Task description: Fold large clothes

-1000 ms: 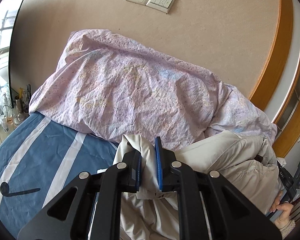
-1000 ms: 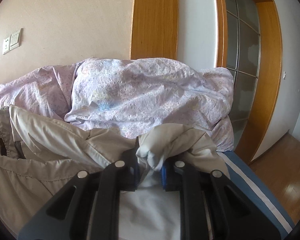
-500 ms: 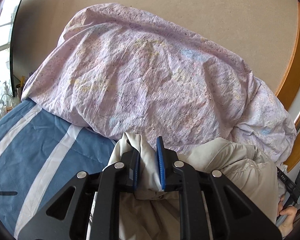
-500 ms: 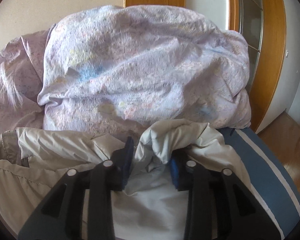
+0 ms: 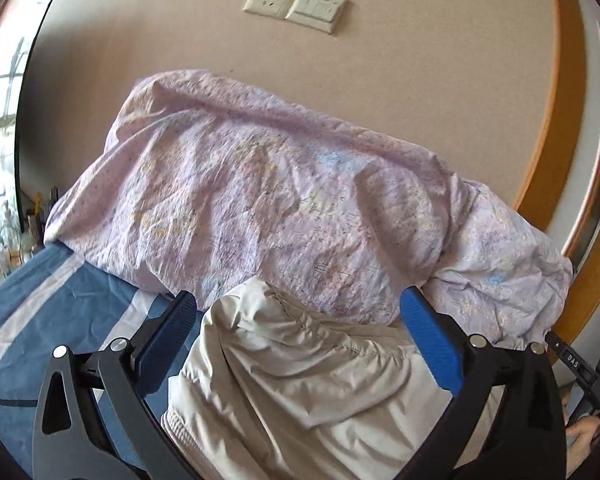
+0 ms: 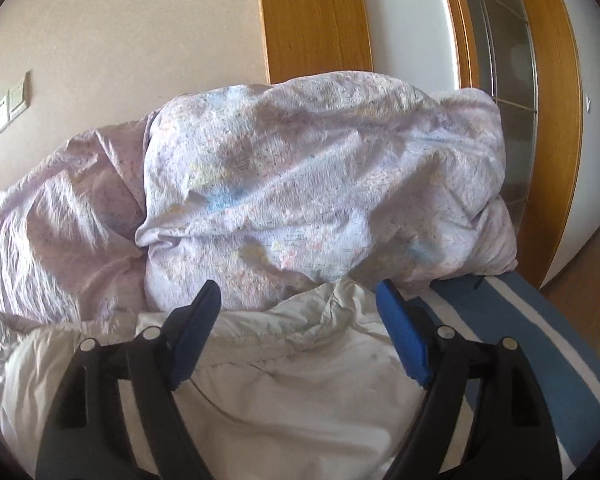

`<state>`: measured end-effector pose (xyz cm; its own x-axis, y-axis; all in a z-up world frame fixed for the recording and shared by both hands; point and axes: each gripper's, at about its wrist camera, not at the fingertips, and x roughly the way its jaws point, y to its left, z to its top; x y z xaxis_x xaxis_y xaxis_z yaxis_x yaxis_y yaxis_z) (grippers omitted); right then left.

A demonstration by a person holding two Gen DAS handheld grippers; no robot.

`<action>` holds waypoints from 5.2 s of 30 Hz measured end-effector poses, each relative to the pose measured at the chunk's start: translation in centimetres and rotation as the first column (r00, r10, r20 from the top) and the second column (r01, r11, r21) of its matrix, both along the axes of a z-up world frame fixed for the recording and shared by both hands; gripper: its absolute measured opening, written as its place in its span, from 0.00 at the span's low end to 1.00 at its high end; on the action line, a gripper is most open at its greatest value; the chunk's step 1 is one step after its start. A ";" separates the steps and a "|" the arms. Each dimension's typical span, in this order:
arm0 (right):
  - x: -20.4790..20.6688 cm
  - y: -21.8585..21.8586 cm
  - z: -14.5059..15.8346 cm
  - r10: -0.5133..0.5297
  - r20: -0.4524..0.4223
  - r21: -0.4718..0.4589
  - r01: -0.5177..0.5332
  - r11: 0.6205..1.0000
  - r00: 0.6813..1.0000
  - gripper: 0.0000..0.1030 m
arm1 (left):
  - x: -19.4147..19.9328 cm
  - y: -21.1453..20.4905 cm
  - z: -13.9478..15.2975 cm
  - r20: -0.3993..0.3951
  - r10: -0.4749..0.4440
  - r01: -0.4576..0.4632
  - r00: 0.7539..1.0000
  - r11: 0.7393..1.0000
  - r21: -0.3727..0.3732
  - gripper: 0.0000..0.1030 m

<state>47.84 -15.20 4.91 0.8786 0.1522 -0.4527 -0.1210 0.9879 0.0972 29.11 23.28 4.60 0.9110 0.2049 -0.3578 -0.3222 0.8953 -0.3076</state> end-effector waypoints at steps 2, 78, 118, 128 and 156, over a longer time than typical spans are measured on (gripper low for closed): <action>-1.0 0.0 -0.6 0.006 0.005 -0.052 -0.006 0.999 1.000 0.77 | -0.9 -2.1 -0.2 -0.007 -0.024 0.024 1.000 0.998 0.063 0.99; 7.0 -2.2 -11.6 -0.148 -0.370 -0.242 0.058 0.968 0.917 0.91 | 7.6 -0.4 -11.6 -0.449 0.185 -0.129 0.874 0.980 0.153 0.99; -6.9 -15.4 -13.6 0.132 -0.593 0.649 0.374 0.662 0.794 0.70 | -9.7 -1.0 -13.2 -0.215 0.021 -0.151 0.976 0.777 -0.611 0.82; -6.6 -14.9 -14.0 0.155 -0.525 0.697 0.318 0.643 0.837 0.64 | -9.3 0.0 -15.3 -0.159 0.067 -0.160 0.985 0.702 -0.694 0.74; -10.8 -12.8 -7.3 0.213 -0.298 0.695 0.059 0.716 0.931 0.22 | -13.1 1.4 -10.2 0.022 0.073 -0.042 0.997 0.767 -0.640 0.22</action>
